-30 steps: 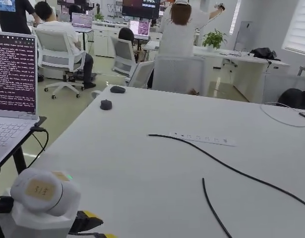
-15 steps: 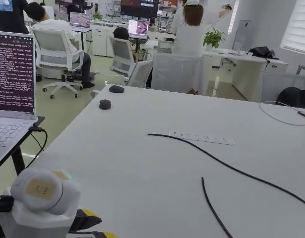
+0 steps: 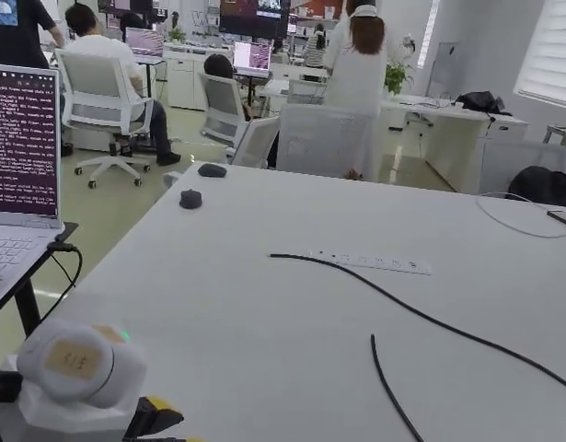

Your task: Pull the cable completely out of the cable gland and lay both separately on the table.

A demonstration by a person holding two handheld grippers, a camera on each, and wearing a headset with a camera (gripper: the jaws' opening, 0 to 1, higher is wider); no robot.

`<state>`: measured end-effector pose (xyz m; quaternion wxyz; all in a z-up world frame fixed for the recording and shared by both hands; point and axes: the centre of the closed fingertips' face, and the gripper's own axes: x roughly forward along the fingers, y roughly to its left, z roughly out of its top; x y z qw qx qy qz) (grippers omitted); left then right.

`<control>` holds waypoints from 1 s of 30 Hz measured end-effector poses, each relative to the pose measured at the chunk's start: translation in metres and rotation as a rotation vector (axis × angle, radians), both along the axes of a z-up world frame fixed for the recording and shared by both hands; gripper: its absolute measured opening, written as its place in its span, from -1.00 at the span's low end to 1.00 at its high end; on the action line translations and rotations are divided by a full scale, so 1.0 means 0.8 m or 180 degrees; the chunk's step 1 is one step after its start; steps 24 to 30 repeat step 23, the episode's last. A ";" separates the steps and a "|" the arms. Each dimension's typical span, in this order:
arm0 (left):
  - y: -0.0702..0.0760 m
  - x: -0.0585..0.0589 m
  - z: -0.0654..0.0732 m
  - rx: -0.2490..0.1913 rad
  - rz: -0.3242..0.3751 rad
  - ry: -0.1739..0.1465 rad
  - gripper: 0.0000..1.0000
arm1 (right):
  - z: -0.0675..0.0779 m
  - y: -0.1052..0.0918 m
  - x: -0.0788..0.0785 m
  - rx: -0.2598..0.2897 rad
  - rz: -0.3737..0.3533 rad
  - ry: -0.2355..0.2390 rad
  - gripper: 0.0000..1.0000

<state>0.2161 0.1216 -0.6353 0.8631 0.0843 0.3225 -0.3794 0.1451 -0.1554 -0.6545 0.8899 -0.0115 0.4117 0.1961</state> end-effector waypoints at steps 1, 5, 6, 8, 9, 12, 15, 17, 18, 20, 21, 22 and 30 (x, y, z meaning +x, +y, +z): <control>0.000 0.000 0.000 0.0002 0.0000 -0.0002 -0.35 | 0.000 0.000 0.000 0.0001 0.0000 0.0000 -0.57; 0.001 0.001 0.000 0.0013 0.0019 -0.0011 -0.37 | 0.000 0.000 -0.001 -0.0004 0.0008 0.0006 -0.57; 0.002 0.001 0.000 0.0011 0.0022 -0.0009 -0.37 | 0.000 0.000 -0.001 -0.0006 0.0011 0.0007 -0.57; 0.002 0.001 -0.001 0.0021 0.0025 -0.0006 -0.38 | 0.000 0.001 -0.002 -0.0003 0.0016 0.0010 -0.57; 0.003 0.000 -0.001 0.0031 0.0026 -0.0006 -0.38 | 0.000 0.001 -0.002 -0.0001 0.0018 0.0009 -0.57; 0.003 0.000 -0.002 0.0049 0.0032 0.0000 -0.39 | -0.001 0.001 -0.002 -0.0003 0.0029 0.0013 -0.57; 0.005 0.001 -0.003 0.0061 0.0056 -0.0006 -0.39 | -0.001 0.001 -0.002 -0.0007 0.0027 0.0014 -0.57; 0.006 0.002 -0.003 0.0058 0.0074 -0.0006 -0.39 | -0.001 0.001 -0.003 -0.0008 0.0041 0.0025 -0.56; 0.007 0.002 -0.003 0.0059 0.0077 -0.0008 -0.39 | -0.001 0.001 -0.003 -0.0008 0.0044 0.0027 -0.56; 0.007 0.002 -0.003 0.0064 0.0086 -0.0012 -0.39 | -0.002 0.001 -0.003 -0.0008 0.0047 0.0033 -0.57; 0.008 0.002 -0.003 0.0066 0.0090 -0.0015 -0.39 | -0.002 0.001 -0.003 -0.0009 0.0047 0.0033 -0.57; 0.008 0.003 -0.004 0.0072 0.0093 -0.0018 -0.39 | -0.001 0.001 -0.003 -0.0009 0.0044 0.0031 -0.56; 0.008 0.003 -0.004 0.0076 0.0094 -0.0018 -0.39 | -0.001 0.002 -0.003 -0.0008 0.0042 0.0029 -0.56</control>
